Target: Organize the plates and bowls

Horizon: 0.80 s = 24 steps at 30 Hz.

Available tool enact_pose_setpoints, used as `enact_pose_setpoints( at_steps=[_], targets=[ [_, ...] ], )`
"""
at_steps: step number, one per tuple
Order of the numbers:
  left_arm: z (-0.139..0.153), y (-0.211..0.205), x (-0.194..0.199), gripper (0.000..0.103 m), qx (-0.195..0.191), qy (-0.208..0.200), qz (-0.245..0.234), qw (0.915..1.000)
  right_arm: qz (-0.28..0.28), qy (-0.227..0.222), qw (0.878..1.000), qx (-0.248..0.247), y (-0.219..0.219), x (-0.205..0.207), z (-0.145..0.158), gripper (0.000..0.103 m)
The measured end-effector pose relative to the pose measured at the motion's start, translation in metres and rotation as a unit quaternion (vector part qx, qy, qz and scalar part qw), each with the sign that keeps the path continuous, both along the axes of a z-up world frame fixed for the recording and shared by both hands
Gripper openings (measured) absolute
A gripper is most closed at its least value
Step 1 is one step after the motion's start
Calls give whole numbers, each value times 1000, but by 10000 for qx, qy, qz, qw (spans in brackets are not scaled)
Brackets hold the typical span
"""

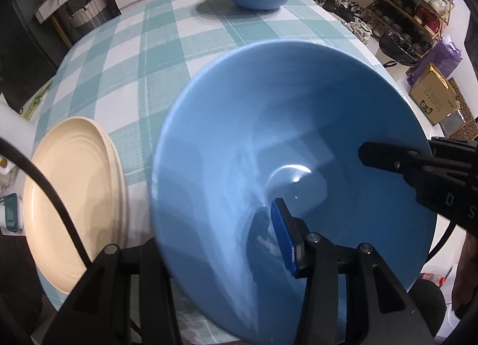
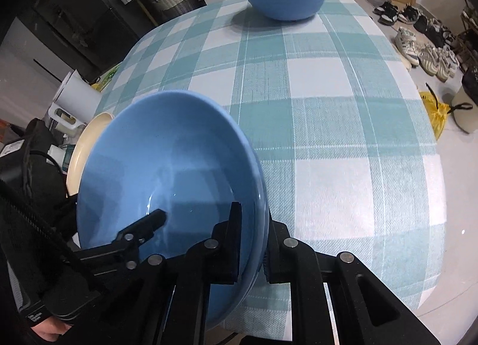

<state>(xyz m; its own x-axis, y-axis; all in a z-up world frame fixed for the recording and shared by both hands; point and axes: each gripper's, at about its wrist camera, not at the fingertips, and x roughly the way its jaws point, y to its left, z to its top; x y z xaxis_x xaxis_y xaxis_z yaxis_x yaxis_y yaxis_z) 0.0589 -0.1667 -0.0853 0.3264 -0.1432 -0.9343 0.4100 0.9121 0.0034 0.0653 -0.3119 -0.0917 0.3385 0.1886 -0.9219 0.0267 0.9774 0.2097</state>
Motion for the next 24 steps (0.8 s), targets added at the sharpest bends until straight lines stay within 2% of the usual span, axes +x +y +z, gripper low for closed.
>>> enact_pose_setpoints(
  at_steps=[7, 12, 17, 22, 24],
  targets=[
    [16, 6, 4, 47, 80, -253, -10, 9996, 37, -444, 9989, -164, -6, 0, 28, 12],
    [34, 10, 10, 47, -17, -299, 16, 9996, 193, -839, 9958, -301, -3, -2, 53, 12],
    [60, 21, 22, 47, -318, -240, 114, 9991, 144, -1198, 9924, -250, -8, -1, 76, 14],
    [95, 30, 41, 47, -621, -349, 243, 9972, -158, -1366, 9905, 15, -23, 8, 91, 16],
    [107, 33, 55, 47, -820, -304, 359, 9955, -323, -1417, 9894, 62, -30, 12, 94, 20]
  ],
)
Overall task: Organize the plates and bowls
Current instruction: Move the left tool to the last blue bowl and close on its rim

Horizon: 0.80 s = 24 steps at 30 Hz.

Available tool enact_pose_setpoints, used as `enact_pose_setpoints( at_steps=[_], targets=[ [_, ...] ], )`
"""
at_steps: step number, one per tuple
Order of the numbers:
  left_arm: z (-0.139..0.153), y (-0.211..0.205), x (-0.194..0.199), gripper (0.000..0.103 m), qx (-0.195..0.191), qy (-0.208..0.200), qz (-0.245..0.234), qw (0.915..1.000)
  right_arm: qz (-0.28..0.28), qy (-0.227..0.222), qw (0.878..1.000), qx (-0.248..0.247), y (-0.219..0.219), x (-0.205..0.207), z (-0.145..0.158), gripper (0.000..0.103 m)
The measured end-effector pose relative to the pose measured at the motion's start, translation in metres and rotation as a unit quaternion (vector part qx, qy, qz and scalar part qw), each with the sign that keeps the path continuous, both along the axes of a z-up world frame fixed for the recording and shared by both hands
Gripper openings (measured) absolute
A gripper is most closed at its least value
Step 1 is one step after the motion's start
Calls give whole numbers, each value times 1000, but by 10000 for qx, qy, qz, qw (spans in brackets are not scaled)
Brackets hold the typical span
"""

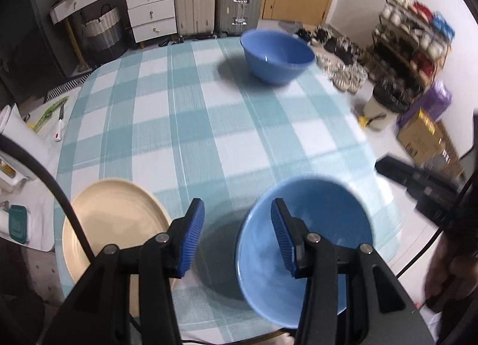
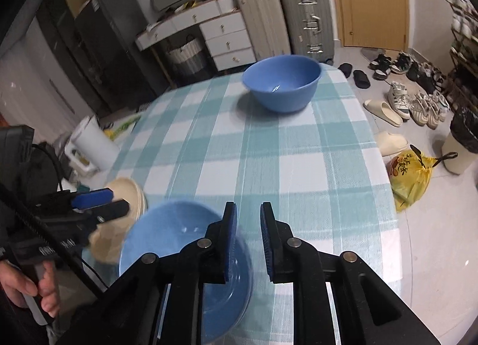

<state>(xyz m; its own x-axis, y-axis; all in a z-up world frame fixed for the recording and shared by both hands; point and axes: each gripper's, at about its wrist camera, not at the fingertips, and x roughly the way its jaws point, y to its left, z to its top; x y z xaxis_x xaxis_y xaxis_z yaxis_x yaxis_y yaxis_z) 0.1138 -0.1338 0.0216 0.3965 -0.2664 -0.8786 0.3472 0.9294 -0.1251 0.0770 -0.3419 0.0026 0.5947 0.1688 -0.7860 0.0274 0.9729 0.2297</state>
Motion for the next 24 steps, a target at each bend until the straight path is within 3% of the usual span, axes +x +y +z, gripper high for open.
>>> enact_pose_setpoints(
  at_steps=[4, 6, 10, 13, 15, 18, 21, 24],
  targets=[
    [14, -8, 29, 49, -6, -55, 122, 9999, -340, -190, 9990, 213, -16, 11, 4, 35],
    [17, -17, 47, 49, 39, -113, 168, 9998, -522, -293, 9978, 284, -24, 17, 4, 50],
    [13, -34, 82, 51, 194, -264, 294, 9990, -1074, -327, 9924, 503, -41, 32, 2, 58],
    [3, -49, 114, 51, 407, -325, 387, 9979, -1595, -329, 9841, 704, -52, 39, -5, 71],
    [-6, -59, 136, 51, 440, -323, 400, 9977, -1746, -369, 9803, 842, -56, 47, -12, 72],
    [-23, -76, 166, 51, 497, -196, 323, 9980, -1519, -393, 9853, 674, -56, 74, -18, 72],
    [-37, -90, 190, 51, 445, -26, 223, 9988, -1367, -324, 9892, 422, -61, 107, -26, 72],
    [-43, -102, 208, 51, 225, 30, 229, 9995, -1298, -162, 9899, 544, -75, 136, -38, 72]
  ],
)
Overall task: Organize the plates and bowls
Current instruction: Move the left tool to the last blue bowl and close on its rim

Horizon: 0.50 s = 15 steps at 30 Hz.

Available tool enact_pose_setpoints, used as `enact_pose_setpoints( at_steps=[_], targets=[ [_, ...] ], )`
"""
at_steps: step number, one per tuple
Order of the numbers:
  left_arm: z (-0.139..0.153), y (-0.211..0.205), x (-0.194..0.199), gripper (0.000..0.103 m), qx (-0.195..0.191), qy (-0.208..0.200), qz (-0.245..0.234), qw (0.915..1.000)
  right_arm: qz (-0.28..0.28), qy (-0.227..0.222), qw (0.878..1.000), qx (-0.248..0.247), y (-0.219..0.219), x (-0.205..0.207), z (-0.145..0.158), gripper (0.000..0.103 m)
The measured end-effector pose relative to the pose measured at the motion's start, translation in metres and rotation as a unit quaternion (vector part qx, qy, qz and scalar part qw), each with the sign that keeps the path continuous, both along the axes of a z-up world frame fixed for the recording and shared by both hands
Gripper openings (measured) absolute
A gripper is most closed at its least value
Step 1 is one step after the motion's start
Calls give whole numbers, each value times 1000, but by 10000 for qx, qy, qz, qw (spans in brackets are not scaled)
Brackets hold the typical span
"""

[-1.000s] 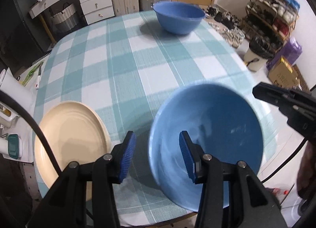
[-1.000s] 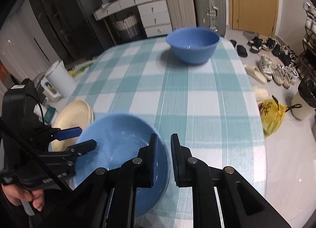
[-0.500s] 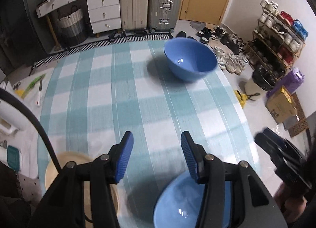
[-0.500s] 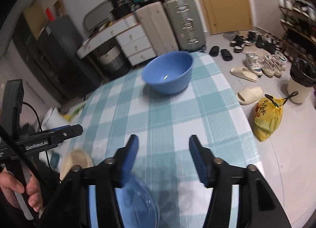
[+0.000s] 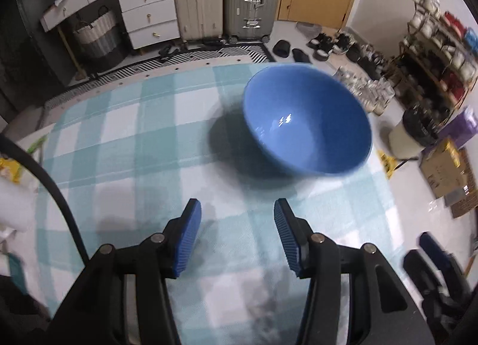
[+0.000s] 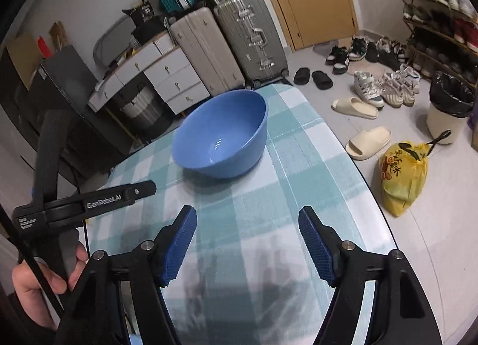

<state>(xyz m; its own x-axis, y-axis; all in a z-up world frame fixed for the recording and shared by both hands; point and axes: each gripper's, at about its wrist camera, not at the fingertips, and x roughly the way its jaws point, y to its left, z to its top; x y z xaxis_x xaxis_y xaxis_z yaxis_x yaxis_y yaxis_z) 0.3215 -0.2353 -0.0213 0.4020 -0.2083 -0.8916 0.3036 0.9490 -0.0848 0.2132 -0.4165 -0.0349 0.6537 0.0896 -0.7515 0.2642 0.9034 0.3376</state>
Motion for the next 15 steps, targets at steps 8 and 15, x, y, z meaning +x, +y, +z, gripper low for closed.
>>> enact_pose_setpoints(
  at_steps=[8, 15],
  targets=[
    [-14, -24, 43, 51, -357, 136, 130, 9992, -126, 83, 9998, 123, -37, 48, -9, 72],
    [-35, -47, 58, 50, -285, 122, -187, 9993, 110, 155, 9995, -258, -39, 65, -16, 72]
  ],
)
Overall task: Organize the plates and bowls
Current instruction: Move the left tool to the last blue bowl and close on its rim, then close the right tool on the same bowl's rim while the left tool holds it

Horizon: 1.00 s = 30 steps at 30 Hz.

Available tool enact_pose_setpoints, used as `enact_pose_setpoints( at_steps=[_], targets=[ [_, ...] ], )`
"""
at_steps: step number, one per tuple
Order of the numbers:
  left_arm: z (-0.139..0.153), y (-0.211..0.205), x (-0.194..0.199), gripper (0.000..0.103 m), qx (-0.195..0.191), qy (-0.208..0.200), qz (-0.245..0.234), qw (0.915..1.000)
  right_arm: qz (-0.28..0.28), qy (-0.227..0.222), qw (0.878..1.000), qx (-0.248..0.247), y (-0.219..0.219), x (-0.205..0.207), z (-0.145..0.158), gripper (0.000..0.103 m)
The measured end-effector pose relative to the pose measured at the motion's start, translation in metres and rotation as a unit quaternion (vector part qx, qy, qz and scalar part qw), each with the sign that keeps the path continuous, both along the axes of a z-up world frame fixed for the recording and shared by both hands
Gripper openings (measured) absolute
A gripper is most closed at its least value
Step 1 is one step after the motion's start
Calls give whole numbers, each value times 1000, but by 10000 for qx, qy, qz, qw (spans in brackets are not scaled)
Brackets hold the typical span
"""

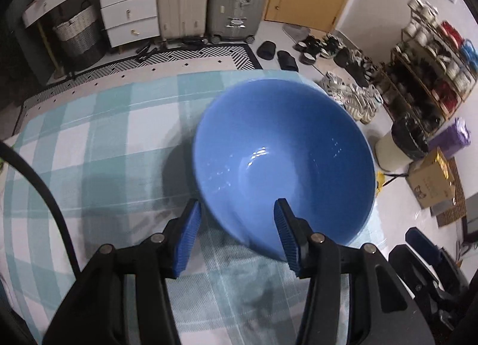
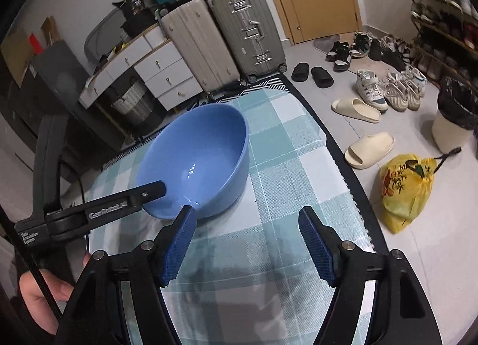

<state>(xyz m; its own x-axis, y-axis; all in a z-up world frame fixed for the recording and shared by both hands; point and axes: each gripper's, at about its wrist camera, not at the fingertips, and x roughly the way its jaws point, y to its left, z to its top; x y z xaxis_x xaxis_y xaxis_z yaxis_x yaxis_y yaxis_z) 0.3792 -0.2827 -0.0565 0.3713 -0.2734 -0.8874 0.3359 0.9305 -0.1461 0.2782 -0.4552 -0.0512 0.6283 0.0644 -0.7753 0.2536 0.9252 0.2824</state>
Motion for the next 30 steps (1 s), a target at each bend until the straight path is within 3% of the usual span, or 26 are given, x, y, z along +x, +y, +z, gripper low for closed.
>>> enact_pose_setpoints(
  at_steps=[3, 7, 10, 12, 19, 28, 30],
  targets=[
    [-6, -2, 3, 46, -54, -4, 32, 10000, 44, 49, 9999, -113, 0, 2, -6, 72],
    [-17, 3, 10, 18, -55, 214, 295, 9993, 177, 200, 9995, -168, 0, 13, -12, 72],
    [-19, 6, 13, 12, -168, 390, 371, 9984, 241, 221, 9986, -413, 3, 22, -12, 72],
    [-21, 5, 14, 10, -1, 420, 410, 9983, 340, 218, 9977, -549, 5, 29, -10, 72],
    [-21, 5, 9, 9, 2, 415, 368, 9985, 489, 362, 9944, -868, 13, 44, -10, 72],
    [-21, 5, 5, 9, 67, 368, 316, 9988, 361, 573, 9970, -363, 0, 62, -23, 72],
    [-21, 6, 5, 9, 65, 375, 316, 9988, 352, 540, 9975, -306, -2, 66, -23, 66]
  ],
)
